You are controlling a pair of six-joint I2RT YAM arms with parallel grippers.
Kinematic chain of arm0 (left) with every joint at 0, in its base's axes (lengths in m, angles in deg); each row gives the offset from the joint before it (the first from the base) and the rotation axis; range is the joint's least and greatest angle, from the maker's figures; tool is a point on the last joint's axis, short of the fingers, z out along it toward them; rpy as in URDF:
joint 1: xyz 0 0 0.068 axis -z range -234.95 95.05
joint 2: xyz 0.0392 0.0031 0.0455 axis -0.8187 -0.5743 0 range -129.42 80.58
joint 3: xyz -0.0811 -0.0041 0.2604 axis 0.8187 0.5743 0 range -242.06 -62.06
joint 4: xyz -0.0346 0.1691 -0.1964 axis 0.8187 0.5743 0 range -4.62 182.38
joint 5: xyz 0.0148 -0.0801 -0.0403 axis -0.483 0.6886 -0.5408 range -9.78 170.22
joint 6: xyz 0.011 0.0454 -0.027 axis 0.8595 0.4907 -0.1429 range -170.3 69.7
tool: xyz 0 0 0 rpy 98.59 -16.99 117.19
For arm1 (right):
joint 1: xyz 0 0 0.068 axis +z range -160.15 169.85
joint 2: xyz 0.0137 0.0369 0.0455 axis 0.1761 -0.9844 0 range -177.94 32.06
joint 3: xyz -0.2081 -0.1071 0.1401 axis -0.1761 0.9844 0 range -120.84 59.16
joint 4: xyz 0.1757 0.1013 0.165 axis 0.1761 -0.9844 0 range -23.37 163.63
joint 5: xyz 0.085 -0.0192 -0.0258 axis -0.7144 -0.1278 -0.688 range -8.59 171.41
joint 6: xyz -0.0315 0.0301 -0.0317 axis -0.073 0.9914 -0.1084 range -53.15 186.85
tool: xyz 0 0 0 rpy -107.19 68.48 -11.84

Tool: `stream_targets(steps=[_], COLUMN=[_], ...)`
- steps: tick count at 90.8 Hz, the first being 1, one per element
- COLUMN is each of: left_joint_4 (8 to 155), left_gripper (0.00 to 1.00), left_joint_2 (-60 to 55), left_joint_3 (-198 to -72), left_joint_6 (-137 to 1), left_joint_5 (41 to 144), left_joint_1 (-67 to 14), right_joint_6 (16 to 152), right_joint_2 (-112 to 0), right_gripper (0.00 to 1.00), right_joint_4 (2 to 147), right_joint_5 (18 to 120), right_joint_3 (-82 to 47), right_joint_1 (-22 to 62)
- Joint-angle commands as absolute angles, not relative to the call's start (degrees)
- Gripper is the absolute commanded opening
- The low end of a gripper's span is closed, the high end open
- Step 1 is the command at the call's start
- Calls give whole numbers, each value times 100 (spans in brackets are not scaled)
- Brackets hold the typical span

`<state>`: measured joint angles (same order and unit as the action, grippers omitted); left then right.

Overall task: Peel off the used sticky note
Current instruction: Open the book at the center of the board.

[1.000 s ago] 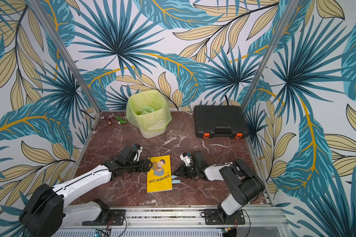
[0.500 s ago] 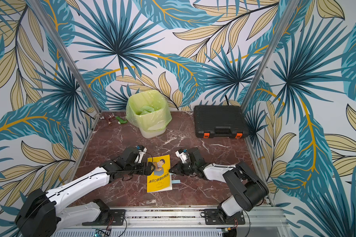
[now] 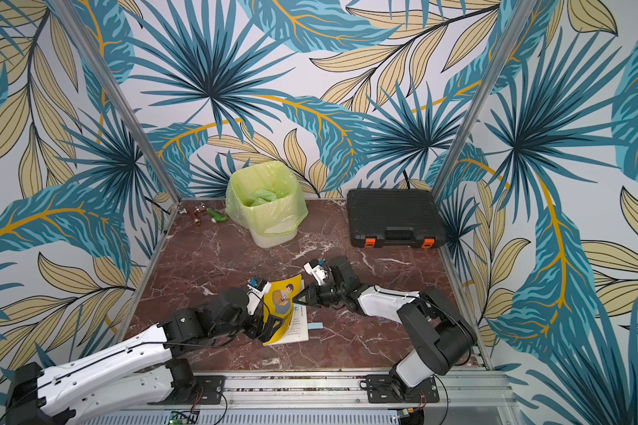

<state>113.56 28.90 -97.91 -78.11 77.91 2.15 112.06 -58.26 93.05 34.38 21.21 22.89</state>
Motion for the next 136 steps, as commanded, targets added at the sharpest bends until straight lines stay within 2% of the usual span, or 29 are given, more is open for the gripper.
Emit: stream_targets(steps=[1,18,32,58,85,116,132,136], left_joint_4=[11410,11428,11303,11113,10951,10957,10955,10955], left_gripper=[100,100,89,64,54,16,1,0], left_joint_2=[2835,2189,1806,2044,1817,1747,1751,1760], left_joint_3=[-9706,-9877,-9998,-9864,-9871,-9836,-9784,-9764], left_joint_6=[-7730,-7654,-7591,-7574,-7501,-7477,-7490,-7493], left_joint_5=[6964,6438,6359,6019,5953,5758,5676,5667], left_joint_1=[765,1369,1449,1453,1448,1444,1440,1439], right_joint_6=[11149,11159,11158,11204,11301,11361,11352,11352], right_joint_2=[-5985,-6146,-6181,-6185,-6139,-6024,-5985,-5960], right_gripper=[0,0,0,0,0,0,0,0], right_joint_4=[9397,9426,9453,9526,9609,9611,9533,9502], right_joint_5=[3303,3259,3279,3289,3354,3450,3514,3546], right_joint_3=[1928,1725,1681,1739,1857,1999,2059,2078], right_joint_1=[2374,2451,2505,2531,2562,2558,2563,2555])
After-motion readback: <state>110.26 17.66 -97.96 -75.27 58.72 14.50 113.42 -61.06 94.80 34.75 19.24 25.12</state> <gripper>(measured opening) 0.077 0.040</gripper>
